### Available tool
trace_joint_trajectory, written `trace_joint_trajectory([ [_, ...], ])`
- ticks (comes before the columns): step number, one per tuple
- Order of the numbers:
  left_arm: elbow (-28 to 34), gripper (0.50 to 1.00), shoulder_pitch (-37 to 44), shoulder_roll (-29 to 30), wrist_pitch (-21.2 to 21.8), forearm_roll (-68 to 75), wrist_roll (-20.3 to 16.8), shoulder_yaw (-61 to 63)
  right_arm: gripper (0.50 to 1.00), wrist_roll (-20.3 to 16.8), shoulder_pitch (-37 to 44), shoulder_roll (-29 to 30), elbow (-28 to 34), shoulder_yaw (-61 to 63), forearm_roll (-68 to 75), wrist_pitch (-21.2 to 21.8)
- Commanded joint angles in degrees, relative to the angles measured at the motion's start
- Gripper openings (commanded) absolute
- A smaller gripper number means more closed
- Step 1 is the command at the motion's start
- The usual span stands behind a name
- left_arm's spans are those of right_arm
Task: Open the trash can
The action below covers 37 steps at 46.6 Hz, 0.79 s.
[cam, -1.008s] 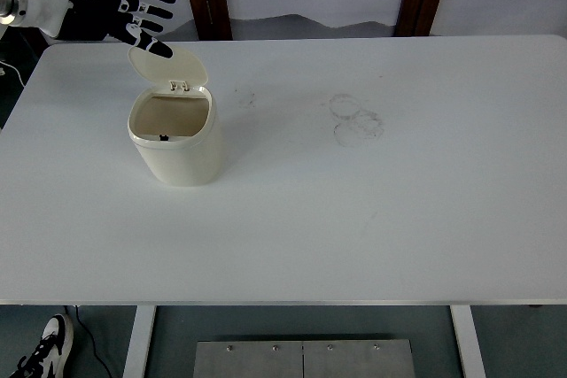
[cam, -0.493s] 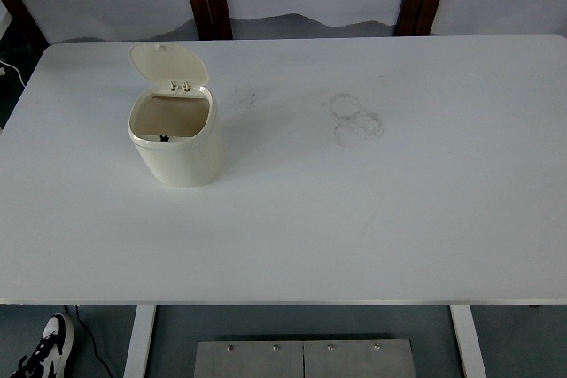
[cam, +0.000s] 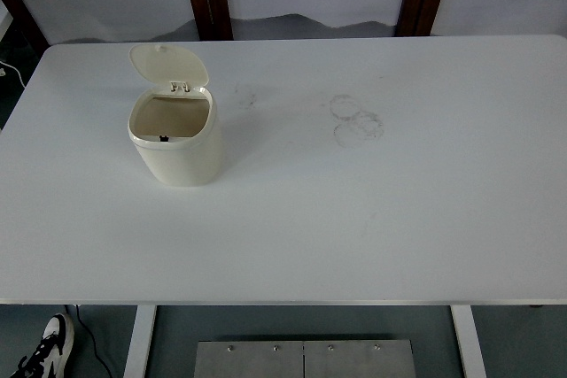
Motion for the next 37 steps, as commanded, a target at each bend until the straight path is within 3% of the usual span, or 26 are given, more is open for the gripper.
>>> trace_joint_trajectory([
  [1,1.3,1.0,2.7,0.0,-0.1,-1.8,0.0,-2.3,0.995,0.0,0.0,0.0,0.0,0.0,0.0,0.0],
  [16,6.7,1.0,13.3,-1.5,-0.1,-2.5,-0.1,-14.9,0.995,0.0,0.0,0.0,0.0,0.0,0.0,-0.1],
  [37,10.7,1.0,25.5,-4.6,-0.1,-5.4,-0.4,-22.4,0.995,0.0,0.0,0.0,0.0,0.0,0.0,-0.1],
])
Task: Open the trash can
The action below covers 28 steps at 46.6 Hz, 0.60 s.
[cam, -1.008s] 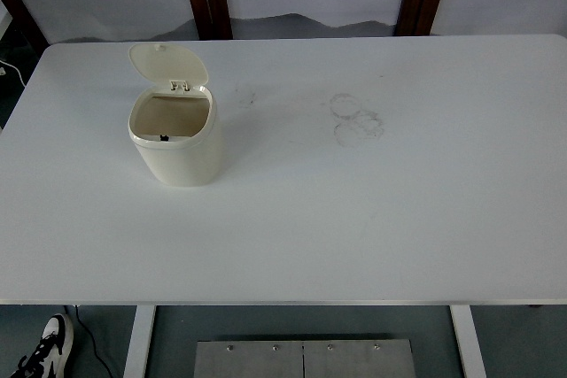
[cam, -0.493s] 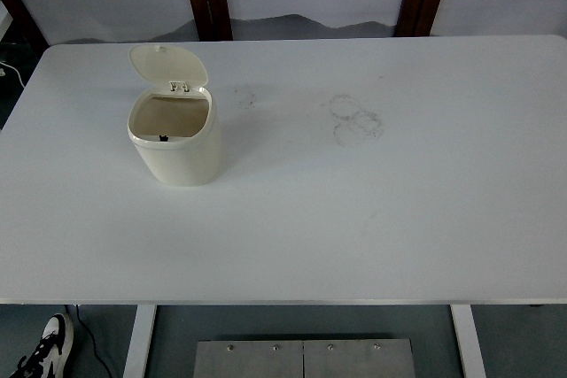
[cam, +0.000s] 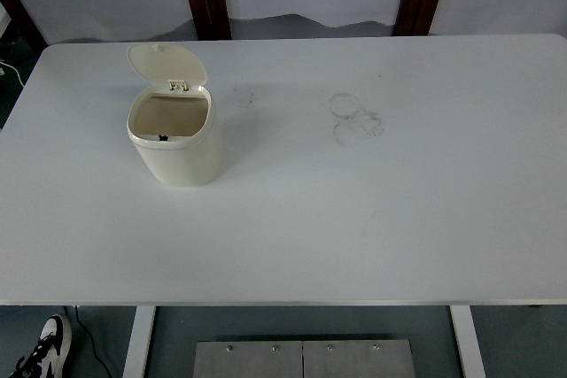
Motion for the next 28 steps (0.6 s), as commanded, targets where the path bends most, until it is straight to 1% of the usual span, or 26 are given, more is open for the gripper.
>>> trace_joint_trajectory([
  [1,0.4,1.0,2.5,-0.4,0.0,0.1,0.1,-2.1,0.995,0.0,0.0,0.0,0.0,0.0,0.0,0.1],
  [4,0.5,1.0,4.1,-0.4,-0.2,0.1,0.1,-3.8,0.995,0.0,0.0,0.0,0.0,0.0,0.0,0.0],
  [12,0.5,1.0,7.1,-0.4,-3.6,-0.1,-0.1,-6.2,0.995,0.0,0.0,0.0,0.0,0.0,0.0,0.0],
  [20,0.5,1.0,9.3,-0.7,-3.5,0.1,-2.7,-7.0,0.995,0.0,0.1,0.0,0.0,0.0,0.0,0.1],
  [28,0.6,1.0,10.0,-0.8,-3.3,0.3,-2.8,-7.0,0.995,0.0,0.0,0.0,0.0,0.0,0.0,0.0],
])
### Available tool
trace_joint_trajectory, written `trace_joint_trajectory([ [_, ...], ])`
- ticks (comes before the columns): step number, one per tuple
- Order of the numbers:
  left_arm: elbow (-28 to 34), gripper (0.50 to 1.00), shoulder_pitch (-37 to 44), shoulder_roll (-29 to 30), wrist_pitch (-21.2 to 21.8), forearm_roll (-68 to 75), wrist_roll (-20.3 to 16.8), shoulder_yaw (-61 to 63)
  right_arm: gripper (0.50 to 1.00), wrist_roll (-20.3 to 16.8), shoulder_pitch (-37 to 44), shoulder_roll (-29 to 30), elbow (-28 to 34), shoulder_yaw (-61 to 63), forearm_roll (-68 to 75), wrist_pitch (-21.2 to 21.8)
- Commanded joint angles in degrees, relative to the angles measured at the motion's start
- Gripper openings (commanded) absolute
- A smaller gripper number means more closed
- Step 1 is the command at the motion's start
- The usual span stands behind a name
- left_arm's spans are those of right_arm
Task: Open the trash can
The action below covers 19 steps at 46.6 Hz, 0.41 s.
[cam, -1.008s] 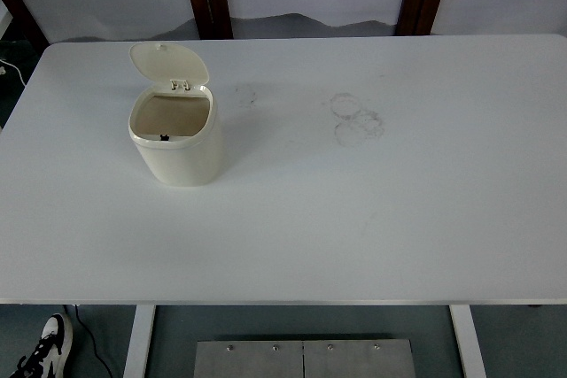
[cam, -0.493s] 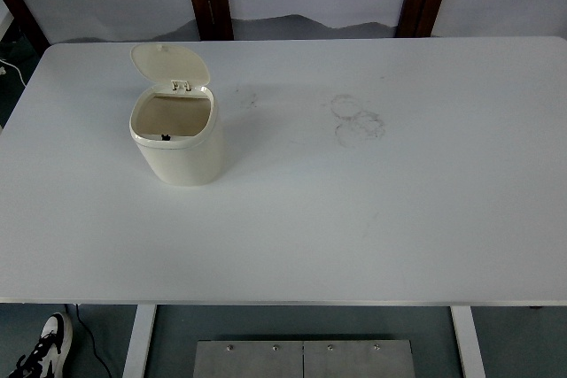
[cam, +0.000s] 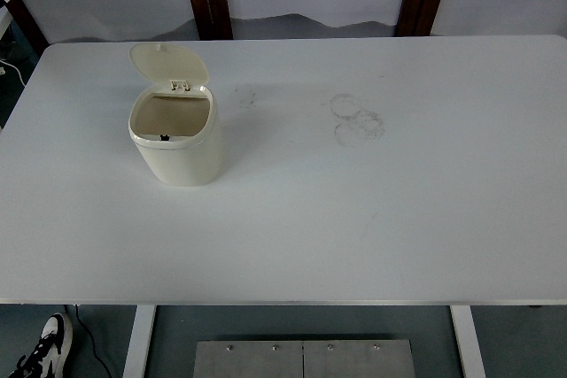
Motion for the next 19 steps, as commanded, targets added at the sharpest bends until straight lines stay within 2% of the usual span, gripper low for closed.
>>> trace_joint_trajectory([
  [1,0.0,1.0,0.1,0.0,0.0,0.1,-0.1,0.0,0.995,0.0,0.0,0.0,0.0,0.0,0.0,0.0],
  [19,0.0,1.0,0.8,0.0,0.0,0.6,0.0,0.1,0.995,0.0,0.0,0.0,0.0,0.0,-0.1,0.0],
])
